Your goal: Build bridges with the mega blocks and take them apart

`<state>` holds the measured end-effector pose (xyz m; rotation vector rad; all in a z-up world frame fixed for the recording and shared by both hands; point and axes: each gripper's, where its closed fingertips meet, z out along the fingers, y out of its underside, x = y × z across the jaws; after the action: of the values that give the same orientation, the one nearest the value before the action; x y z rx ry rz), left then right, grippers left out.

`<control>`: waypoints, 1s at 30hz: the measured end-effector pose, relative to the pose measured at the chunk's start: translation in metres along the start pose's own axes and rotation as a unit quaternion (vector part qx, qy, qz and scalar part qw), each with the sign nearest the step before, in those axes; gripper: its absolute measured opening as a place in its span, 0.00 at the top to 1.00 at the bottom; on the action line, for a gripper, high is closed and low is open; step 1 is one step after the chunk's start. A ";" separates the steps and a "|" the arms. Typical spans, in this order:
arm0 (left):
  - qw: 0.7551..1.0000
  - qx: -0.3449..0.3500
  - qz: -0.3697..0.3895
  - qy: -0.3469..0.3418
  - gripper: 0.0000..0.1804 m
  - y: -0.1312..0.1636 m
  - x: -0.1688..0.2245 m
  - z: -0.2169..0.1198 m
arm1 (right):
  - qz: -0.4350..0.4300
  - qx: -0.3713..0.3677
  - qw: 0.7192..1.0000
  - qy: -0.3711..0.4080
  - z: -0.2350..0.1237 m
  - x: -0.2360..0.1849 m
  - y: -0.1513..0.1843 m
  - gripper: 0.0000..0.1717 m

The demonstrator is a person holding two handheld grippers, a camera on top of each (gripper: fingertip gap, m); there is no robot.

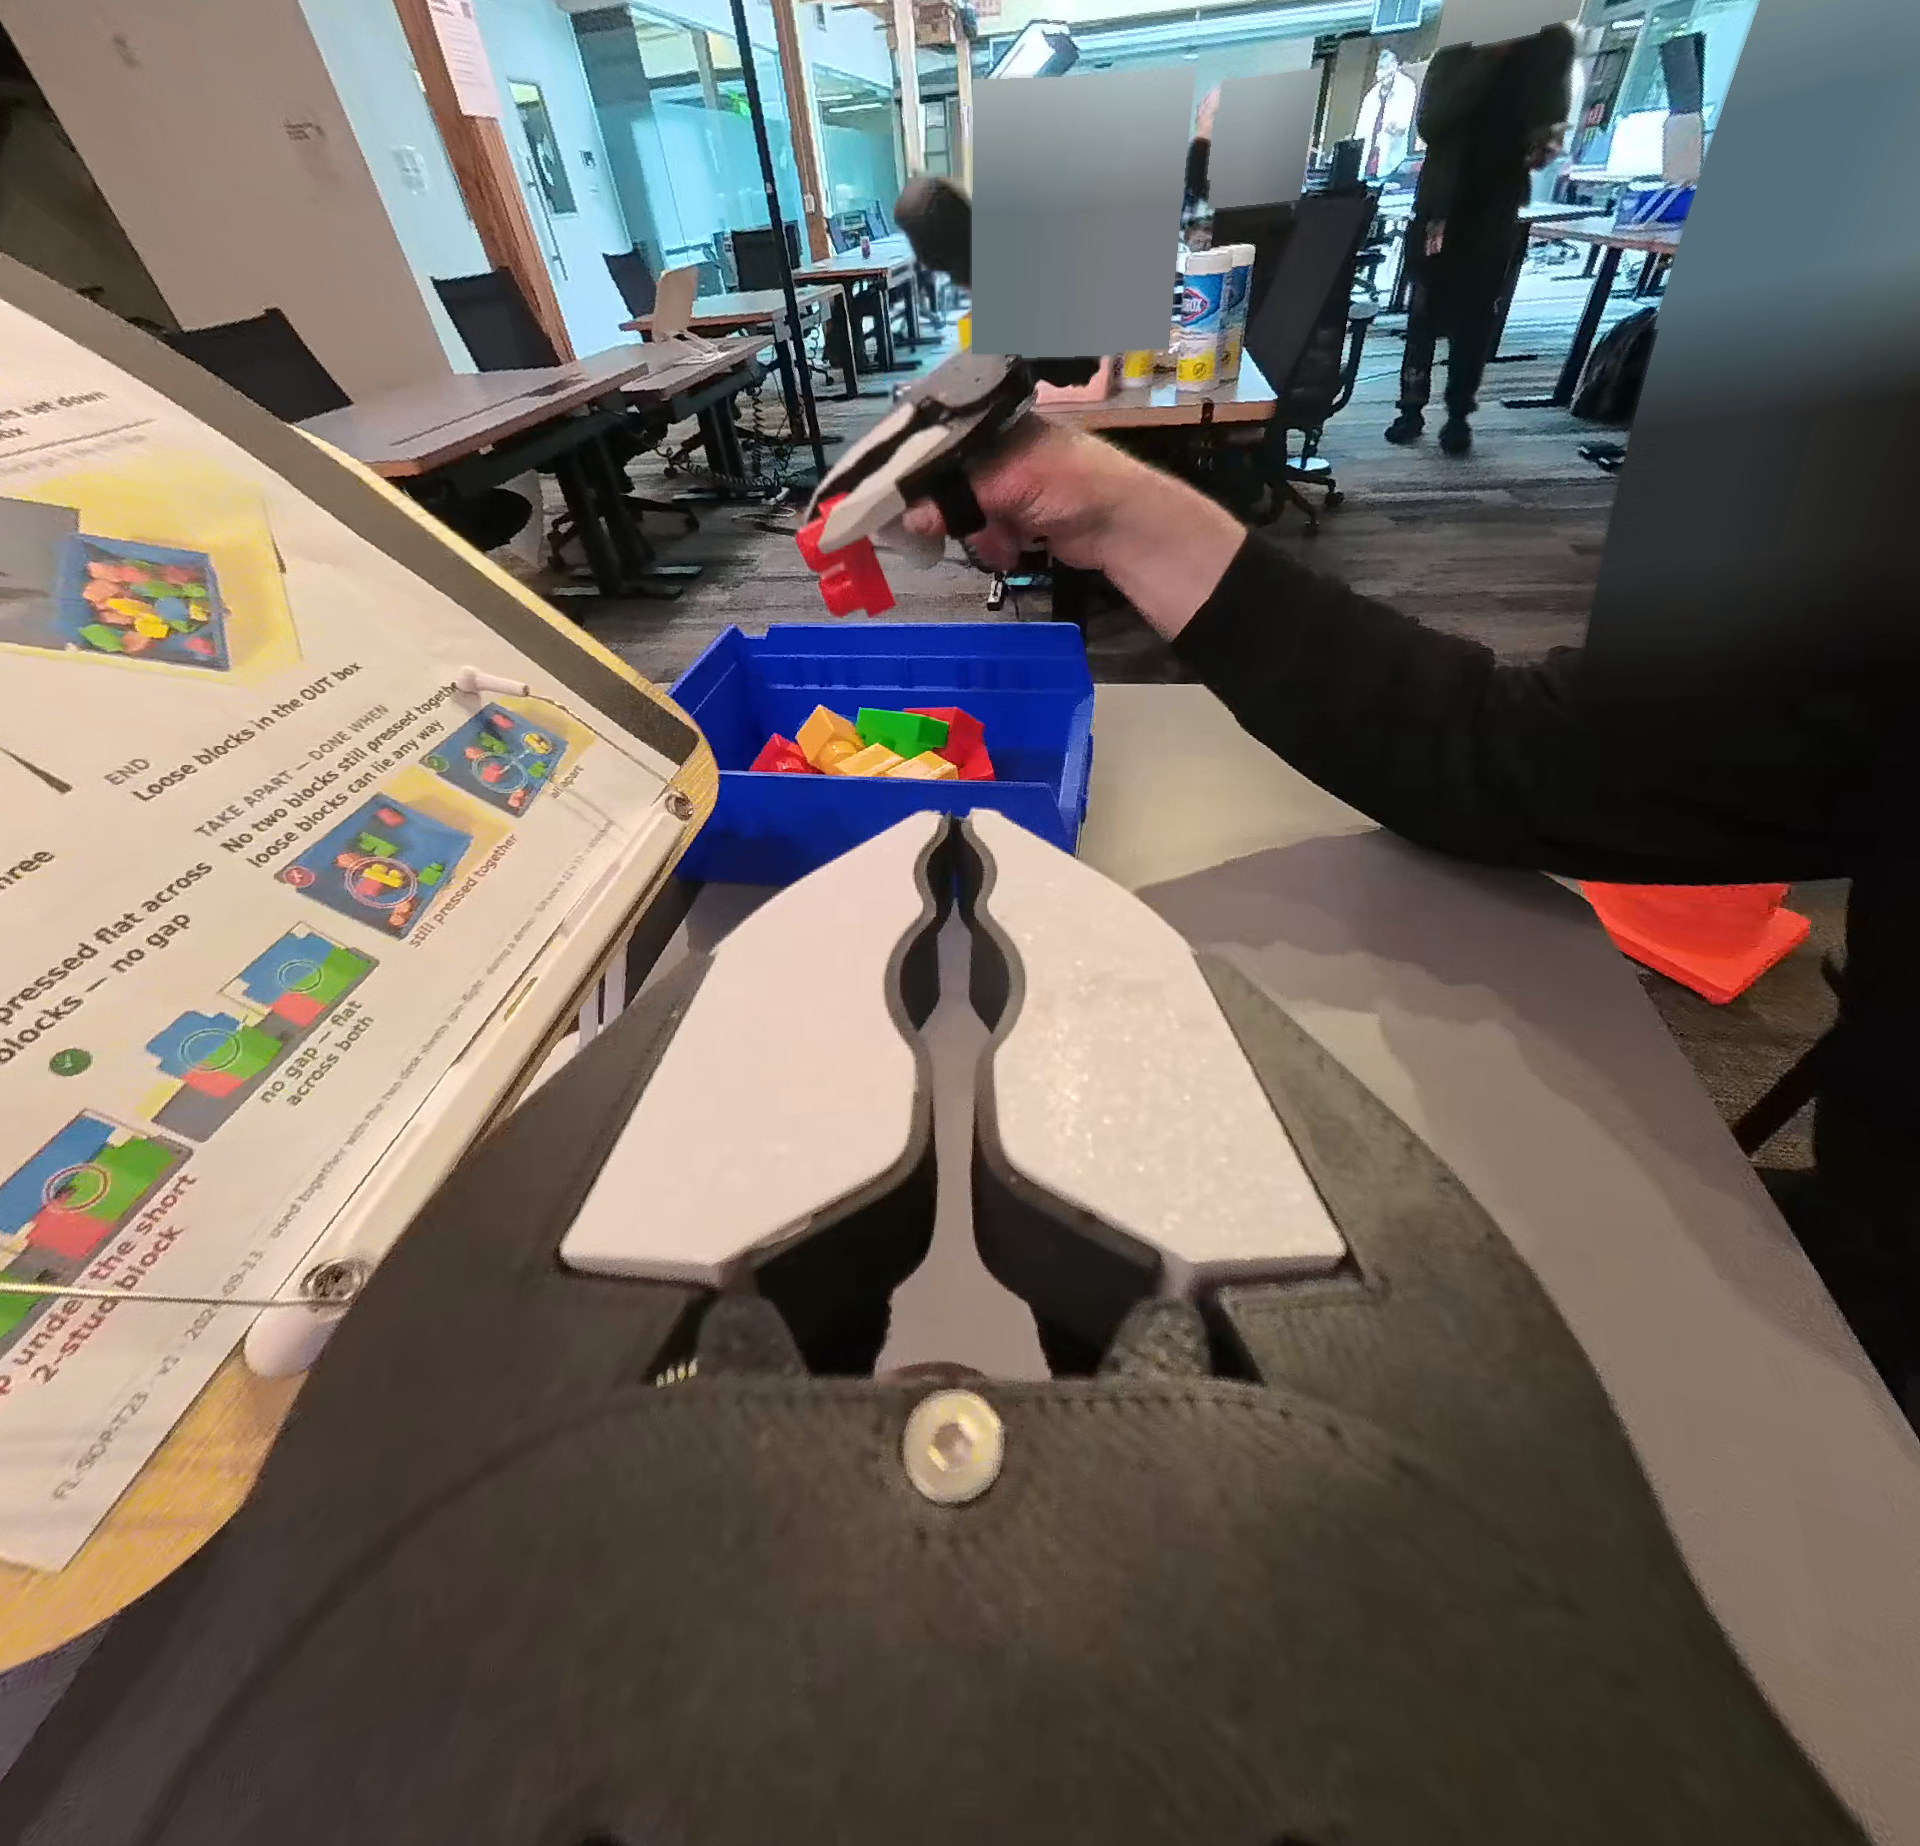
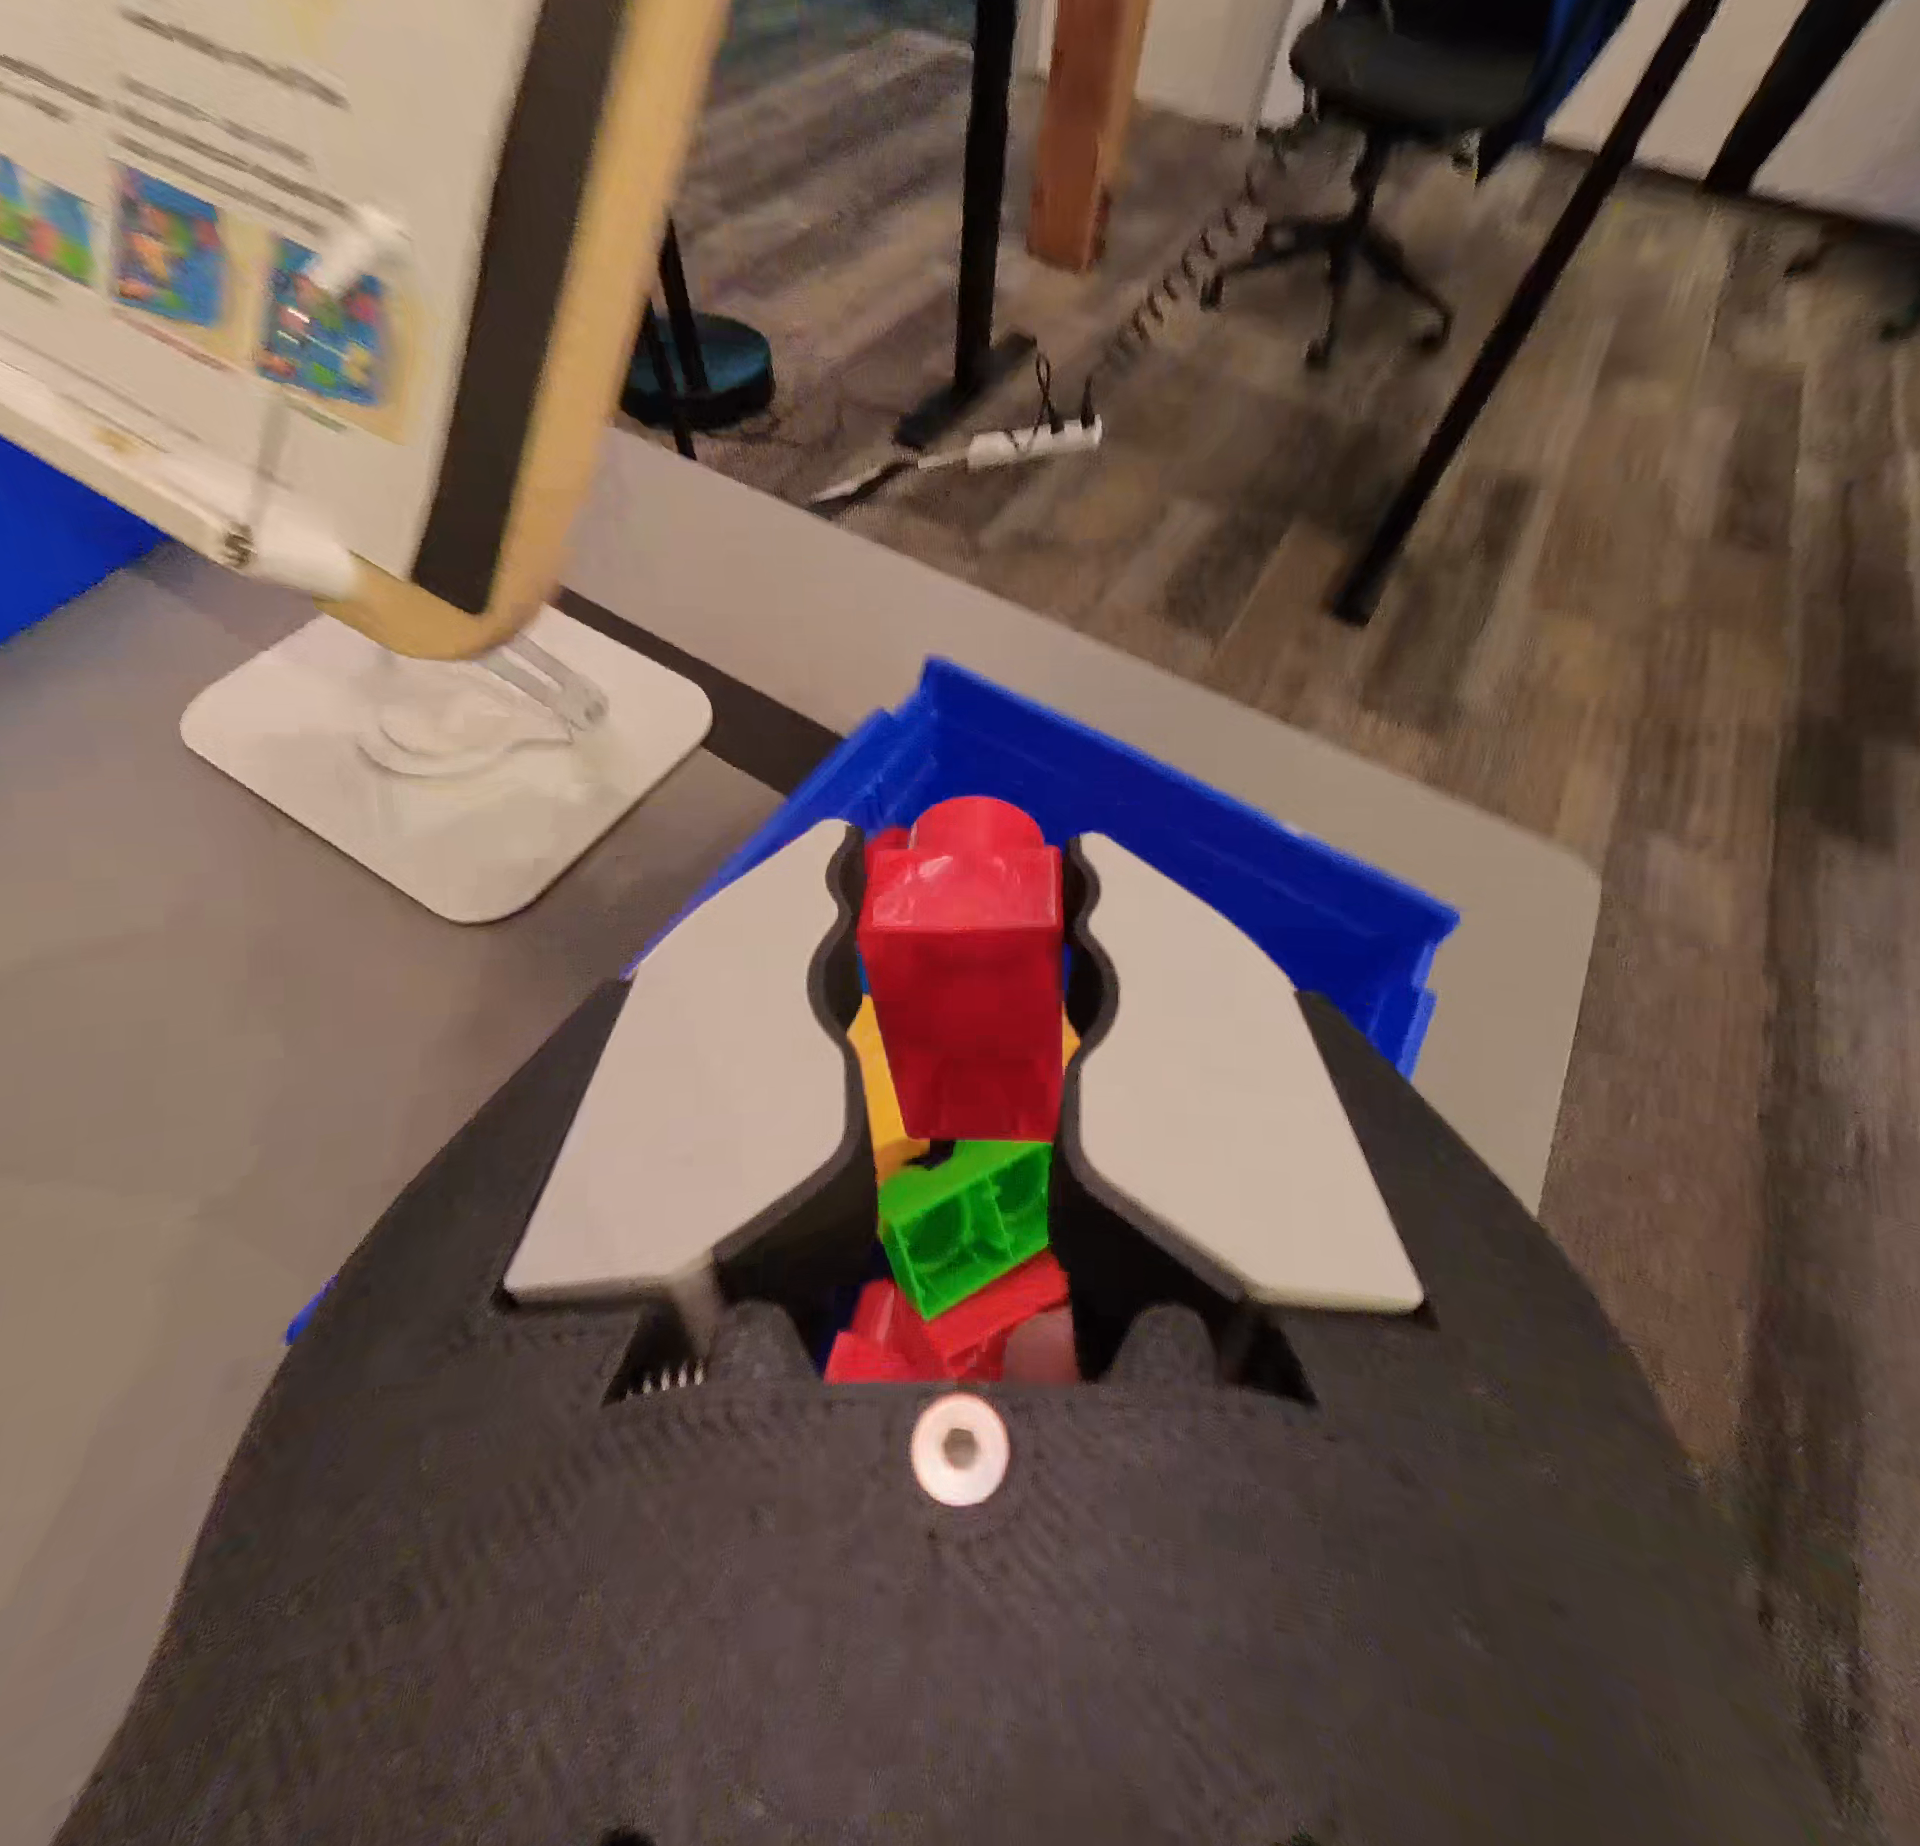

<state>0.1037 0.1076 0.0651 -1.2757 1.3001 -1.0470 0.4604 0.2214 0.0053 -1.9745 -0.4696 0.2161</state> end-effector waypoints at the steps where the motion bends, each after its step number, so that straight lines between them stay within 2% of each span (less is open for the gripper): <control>1: 1.000 -0.001 0.001 -0.002 1.00 0.000 -0.001 -0.001 | 0.012 -0.018 1.000 0.004 0.004 0.007 0.010 0.79; 3: 1.000 -0.005 0.004 -0.005 1.00 0.001 -0.002 -0.002 | 0.022 -0.047 0.998 0.043 0.008 0.025 0.025 0.76; 4: 1.000 -0.007 0.005 -0.005 1.00 0.001 -0.002 -0.003 | 0.023 -0.058 0.996 0.057 0.010 0.031 0.030 0.70; 5: 1.000 -0.009 0.005 -0.006 1.00 0.001 -0.002 -0.004 | 0.025 -0.067 0.995 0.070 0.010 0.035 0.033 0.68; 10: 0.999 -0.014 0.011 -0.027 1.00 0.001 -0.011 -0.014 | 0.008 -0.033 0.996 0.087 -0.003 0.031 0.012 0.70; 14: 0.990 -0.062 0.049 -0.116 0.90 0.005 -0.038 -0.046 | -0.018 0.009 0.997 0.071 -0.017 0.009 -0.015 0.75; 17: 0.966 -0.123 0.088 -0.209 0.84 0.016 -0.066 -0.088 | -0.034 0.024 0.998 0.054 -0.023 -0.007 -0.026 0.77; 20: 0.944 -0.188 0.085 -0.259 0.82 0.040 -0.092 -0.130 | -0.047 0.033 0.997 0.045 -0.026 -0.018 -0.034 0.77; 23: 0.916 -0.279 0.069 -0.279 0.78 0.082 -0.123 -0.172 | -0.056 0.039 0.997 0.035 -0.026 -0.029 -0.040 0.78; 26: 0.889 -0.373 0.061 -0.257 0.74 0.129 -0.152 -0.198 | -0.068 0.038 0.996 0.030 -0.024 -0.037 -0.043 0.78; 28: 0.887 -0.402 0.063 -0.217 0.71 0.151 -0.165 -0.199 | -0.074 0.036 0.996 0.023 -0.022 -0.043 -0.044 0.79; 30: 0.874 -0.444 0.070 -0.187 0.70 0.173 -0.177 -0.199 | -0.081 0.034 0.996 0.020 -0.019 -0.048 -0.045 0.79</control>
<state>-0.1251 0.2846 -0.0654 -1.8937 1.5806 -0.0166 0.4135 0.2021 0.0512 -1.8597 -0.5854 0.0892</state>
